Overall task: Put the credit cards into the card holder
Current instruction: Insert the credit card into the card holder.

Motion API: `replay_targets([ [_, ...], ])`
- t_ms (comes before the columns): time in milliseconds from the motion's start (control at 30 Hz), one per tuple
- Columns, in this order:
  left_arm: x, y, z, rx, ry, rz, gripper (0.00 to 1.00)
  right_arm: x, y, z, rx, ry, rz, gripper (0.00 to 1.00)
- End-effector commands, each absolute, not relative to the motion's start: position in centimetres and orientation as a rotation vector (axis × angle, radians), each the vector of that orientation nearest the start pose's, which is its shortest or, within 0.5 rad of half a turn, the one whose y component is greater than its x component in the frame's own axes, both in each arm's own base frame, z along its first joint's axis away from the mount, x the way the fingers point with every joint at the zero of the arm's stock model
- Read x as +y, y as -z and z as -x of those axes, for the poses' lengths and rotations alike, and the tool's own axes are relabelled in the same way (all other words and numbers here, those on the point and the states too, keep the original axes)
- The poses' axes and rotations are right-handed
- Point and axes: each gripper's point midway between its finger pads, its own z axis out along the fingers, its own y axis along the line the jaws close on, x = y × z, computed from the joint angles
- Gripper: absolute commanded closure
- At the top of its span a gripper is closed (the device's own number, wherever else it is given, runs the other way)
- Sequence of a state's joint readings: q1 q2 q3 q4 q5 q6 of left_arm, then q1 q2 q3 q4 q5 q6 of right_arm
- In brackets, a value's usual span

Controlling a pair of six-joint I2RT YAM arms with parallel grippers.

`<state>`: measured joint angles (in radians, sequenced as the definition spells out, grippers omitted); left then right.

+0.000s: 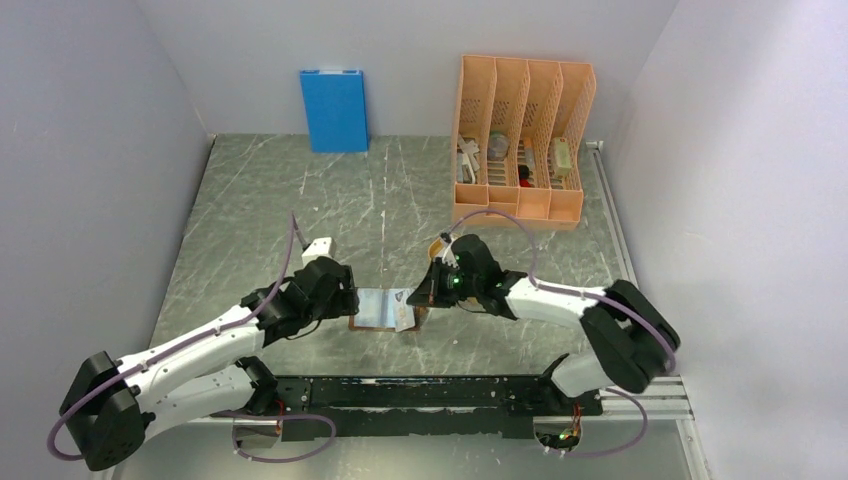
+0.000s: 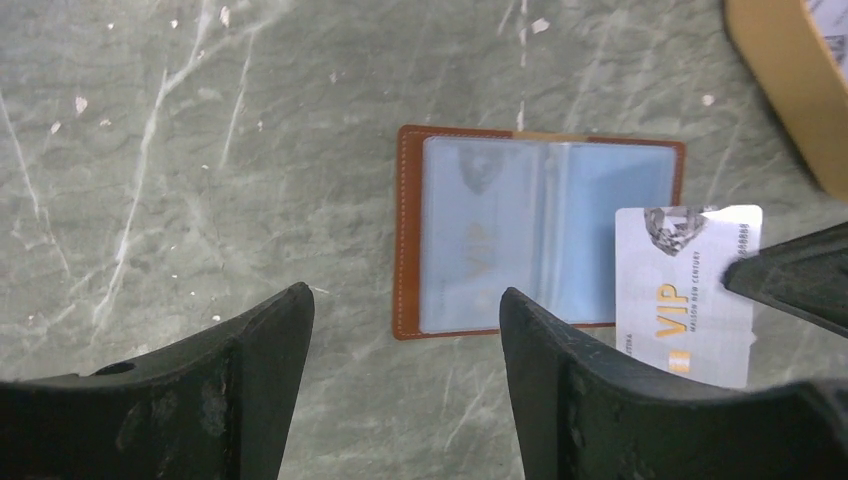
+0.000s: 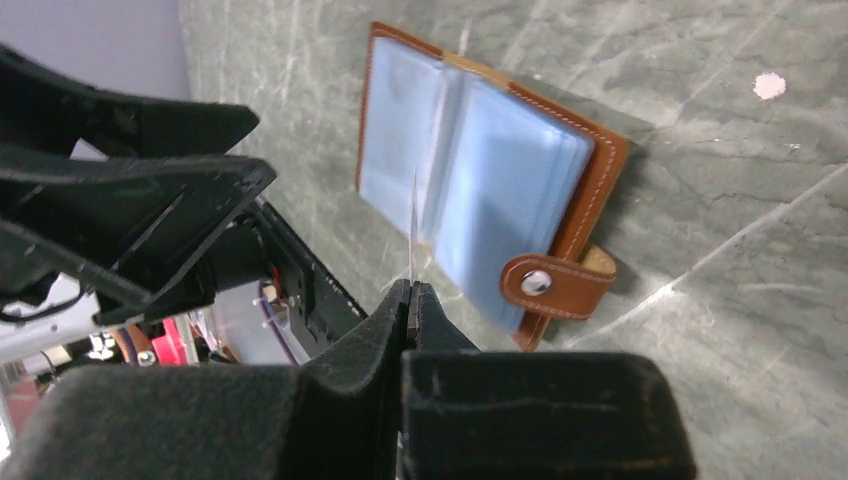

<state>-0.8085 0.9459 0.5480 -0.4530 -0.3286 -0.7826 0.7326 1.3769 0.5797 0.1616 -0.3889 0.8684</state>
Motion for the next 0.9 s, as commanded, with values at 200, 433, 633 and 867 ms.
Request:
replay_targets([
  [200,-15.0,-5.6,-19.4,2.406,0.302,0.196,0.32,33.1,-6.7,-20.1,2.534,-1.353,0.029,1.00],
  [433,-15.2,-4.3,-18.7,2.435,0.330,0.206,0.37,33.7,-6.2,-19.9,2.539,-1.420,-0.005,1.00],
  [633,-15.3,-4.1,-18.7,2.441,0.330,0.200,0.39,33.8,-5.7,-20.0,2.553,-1.417,-0.023,1.00],
  [867,-15.2,-3.9,-18.6,2.444,0.331,0.200,0.40,33.7,-4.8,-20.2,2.575,-1.392,-0.043,1.00],
])
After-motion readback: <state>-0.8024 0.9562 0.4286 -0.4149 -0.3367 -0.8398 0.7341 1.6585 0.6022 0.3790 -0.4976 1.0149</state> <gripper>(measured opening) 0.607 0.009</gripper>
